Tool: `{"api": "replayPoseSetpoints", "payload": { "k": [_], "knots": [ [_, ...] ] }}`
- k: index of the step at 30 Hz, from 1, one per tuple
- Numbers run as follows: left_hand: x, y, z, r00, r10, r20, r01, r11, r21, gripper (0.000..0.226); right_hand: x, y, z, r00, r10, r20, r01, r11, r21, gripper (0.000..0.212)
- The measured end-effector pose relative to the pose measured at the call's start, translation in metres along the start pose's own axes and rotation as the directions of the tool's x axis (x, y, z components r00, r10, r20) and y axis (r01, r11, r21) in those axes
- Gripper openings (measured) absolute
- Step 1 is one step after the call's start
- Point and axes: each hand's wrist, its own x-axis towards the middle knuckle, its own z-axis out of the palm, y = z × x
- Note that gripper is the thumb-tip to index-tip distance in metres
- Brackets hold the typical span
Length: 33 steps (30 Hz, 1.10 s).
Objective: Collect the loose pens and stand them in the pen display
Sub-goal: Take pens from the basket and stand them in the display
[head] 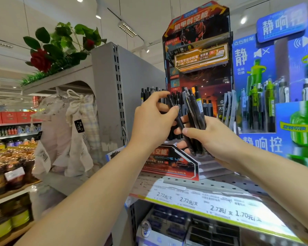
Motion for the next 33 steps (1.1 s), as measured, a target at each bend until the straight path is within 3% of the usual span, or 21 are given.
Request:
{"api": "replayPoseSetpoints", "payload": {
  "k": [4, 8, 12, 16, 22, 33],
  "knots": [
    [0.000, 0.007, 0.004, 1.000, -0.028, -0.001, 0.028, 0.994, -0.106, 0.040, -0.002, -0.002, -0.003, 1.000, 0.022, -0.021, -0.021, 0.998, 0.056, 0.015],
    [0.003, 0.006, -0.001, 0.992, -0.044, -0.115, 0.023, 0.983, -0.184, 0.040, 0.003, -0.005, -0.007, 0.991, 0.049, -0.122, -0.034, 0.992, 0.120, 0.016],
    [0.003, 0.002, -0.003, 0.977, -0.007, -0.211, -0.031, 0.983, -0.178, 0.042, 0.005, -0.004, -0.006, 0.982, 0.090, -0.165, -0.079, 0.994, 0.072, 0.012],
    [0.003, -0.001, -0.005, 0.950, 0.139, -0.280, -0.161, 0.985, -0.056, 0.044, 0.005, -0.001, -0.006, 0.979, 0.108, -0.170, -0.107, 0.994, 0.017, 0.011],
    [0.004, -0.011, -0.003, 0.940, 0.258, -0.223, -0.239, 0.965, 0.113, 0.037, 0.007, 0.002, -0.007, 0.979, 0.131, -0.154, -0.136, 0.990, -0.026, 0.016],
    [0.006, -0.011, -0.002, 0.972, 0.217, -0.086, -0.204, 0.969, 0.137, 0.037, 0.010, 0.004, -0.008, 0.976, 0.151, -0.158, -0.166, 0.982, -0.086, 0.015]
  ]
}}
